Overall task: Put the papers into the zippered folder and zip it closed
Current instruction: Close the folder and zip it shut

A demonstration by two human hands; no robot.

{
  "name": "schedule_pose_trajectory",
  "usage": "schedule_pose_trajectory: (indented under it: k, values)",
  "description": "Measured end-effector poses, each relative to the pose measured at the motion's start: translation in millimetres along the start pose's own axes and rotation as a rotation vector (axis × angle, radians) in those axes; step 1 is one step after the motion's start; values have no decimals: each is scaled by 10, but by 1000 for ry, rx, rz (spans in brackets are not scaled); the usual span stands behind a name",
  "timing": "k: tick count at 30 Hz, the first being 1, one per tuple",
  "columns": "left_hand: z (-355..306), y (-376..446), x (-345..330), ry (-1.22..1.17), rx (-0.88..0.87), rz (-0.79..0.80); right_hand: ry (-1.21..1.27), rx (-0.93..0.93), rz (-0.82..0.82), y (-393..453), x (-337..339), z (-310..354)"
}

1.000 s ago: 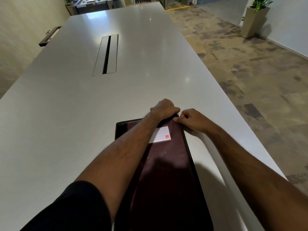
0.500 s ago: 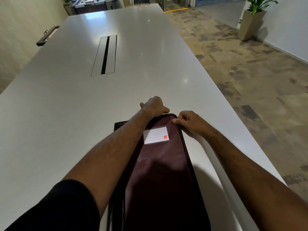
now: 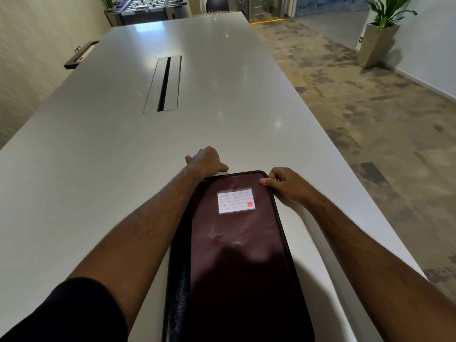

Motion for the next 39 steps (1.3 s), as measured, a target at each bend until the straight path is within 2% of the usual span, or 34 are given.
schedule_pose_trajectory:
  k: [20,28,32,34,39]
  values:
    - [979,-186,287,7,124,-82,-41,-18,-22,-29,-36,12]
    - [1013,-238,268,105,135,-119,-84,-41,-41,-50,-45,54]
    - [1103,-287,218,18,160,-103,-109,-44,-72,-84,-68,68]
    - [1182,-331,144,-100,136,-120,-121,-51,-117,-121,-86,58]
    - [1388,-740,-185,-366,134,-269,-131,-87,-192,-287,-148,27]
Point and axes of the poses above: each hand's wrist, its own y-axis towards the middle knuckle, its own x-axis out of the back of the hand, z = x × y, the point moved 2 cm from there along y, towards the middle knuckle, and after that the axes turned 7 degrees about z, right-handed, at the moved point
